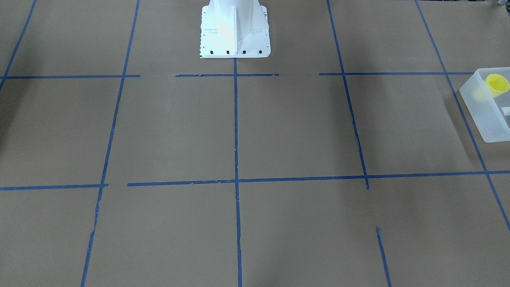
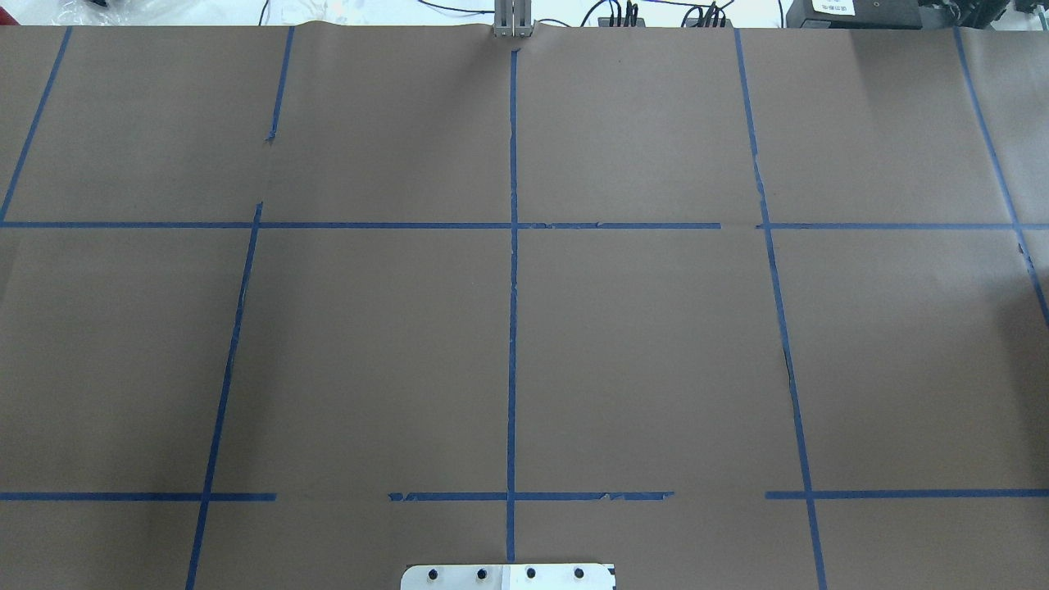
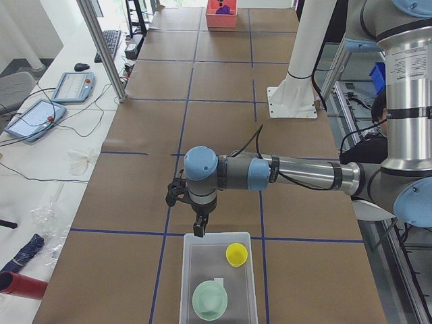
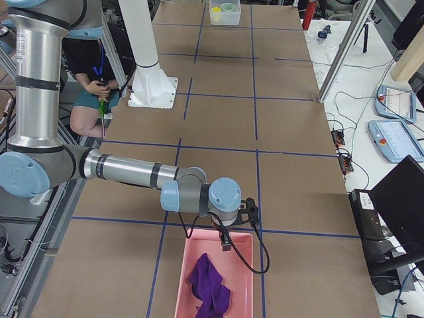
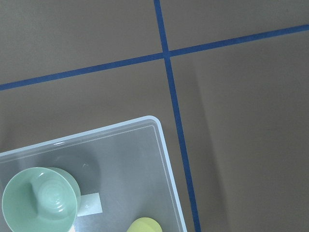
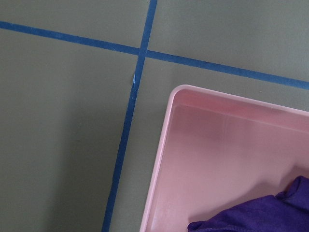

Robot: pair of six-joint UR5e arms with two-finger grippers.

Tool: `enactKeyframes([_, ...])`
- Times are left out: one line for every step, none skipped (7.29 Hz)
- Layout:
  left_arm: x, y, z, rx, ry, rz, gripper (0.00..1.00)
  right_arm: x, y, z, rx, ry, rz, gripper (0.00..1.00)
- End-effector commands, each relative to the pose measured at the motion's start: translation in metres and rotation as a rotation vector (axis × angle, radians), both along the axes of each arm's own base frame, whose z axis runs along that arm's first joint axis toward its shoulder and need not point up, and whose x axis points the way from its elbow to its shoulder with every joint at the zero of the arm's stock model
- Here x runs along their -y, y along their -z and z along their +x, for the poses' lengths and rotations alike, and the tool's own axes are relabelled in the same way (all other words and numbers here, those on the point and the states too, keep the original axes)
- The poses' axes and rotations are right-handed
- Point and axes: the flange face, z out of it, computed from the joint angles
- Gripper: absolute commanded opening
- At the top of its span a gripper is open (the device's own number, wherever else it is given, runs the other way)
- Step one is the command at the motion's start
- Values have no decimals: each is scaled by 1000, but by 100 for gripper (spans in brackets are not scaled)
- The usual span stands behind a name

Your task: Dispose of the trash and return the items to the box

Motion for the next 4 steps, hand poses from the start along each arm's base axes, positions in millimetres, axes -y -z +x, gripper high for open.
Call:
enactKeyframes([1, 1, -1, 0, 2, 2, 100, 1, 0, -3, 0, 6, 0, 100])
enactKeyframes([0, 1, -3, 0, 8, 2, 100, 1, 0, -3, 0, 6, -2, 100])
enactKeyframes([1, 2, -3, 0, 8, 4, 100, 1, 0, -4, 0, 8, -2, 100])
enactKeyframes([1, 2, -3, 0, 8, 4, 100, 1, 0, -4, 2, 8, -2, 100])
